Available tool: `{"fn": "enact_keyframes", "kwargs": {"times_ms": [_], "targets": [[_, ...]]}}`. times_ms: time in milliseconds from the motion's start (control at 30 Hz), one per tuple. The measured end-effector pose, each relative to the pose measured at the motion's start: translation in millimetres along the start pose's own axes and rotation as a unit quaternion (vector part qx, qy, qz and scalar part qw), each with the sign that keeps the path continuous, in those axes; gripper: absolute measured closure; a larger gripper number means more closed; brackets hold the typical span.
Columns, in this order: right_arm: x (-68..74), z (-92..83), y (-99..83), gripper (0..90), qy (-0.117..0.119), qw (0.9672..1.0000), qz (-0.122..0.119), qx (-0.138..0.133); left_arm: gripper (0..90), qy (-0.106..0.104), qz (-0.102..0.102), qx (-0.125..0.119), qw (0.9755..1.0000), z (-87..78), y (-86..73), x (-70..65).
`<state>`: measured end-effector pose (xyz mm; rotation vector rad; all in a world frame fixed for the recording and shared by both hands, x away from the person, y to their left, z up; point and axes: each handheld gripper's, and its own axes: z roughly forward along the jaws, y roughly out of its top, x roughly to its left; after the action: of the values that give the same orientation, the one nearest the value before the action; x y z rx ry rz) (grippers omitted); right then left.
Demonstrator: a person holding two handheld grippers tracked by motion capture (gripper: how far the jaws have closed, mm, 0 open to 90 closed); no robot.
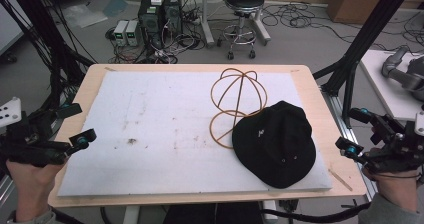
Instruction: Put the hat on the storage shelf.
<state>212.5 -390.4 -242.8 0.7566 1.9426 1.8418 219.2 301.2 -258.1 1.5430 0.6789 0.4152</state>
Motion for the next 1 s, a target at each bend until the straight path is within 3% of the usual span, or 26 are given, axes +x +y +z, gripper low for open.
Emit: {"fn": "enact_keyframes", "kwargs": {"times_ms": [333, 1000], "targets": [[-0.2, -2.3, -0.3, 1.1, -0.001, 1.0, 0.0, -0.002, 3.3, 0.014, 0.0, 0.004, 0.9999, 1.7, 0.0, -1.0], [-4.9, -3.8, -2.3, 1.1, -0.002, 1.0, -0.001, -0.004, 3.3, 0.011, 0.001, 0.008, 0.9999, 2.9, -0.8, -3.1]]}}
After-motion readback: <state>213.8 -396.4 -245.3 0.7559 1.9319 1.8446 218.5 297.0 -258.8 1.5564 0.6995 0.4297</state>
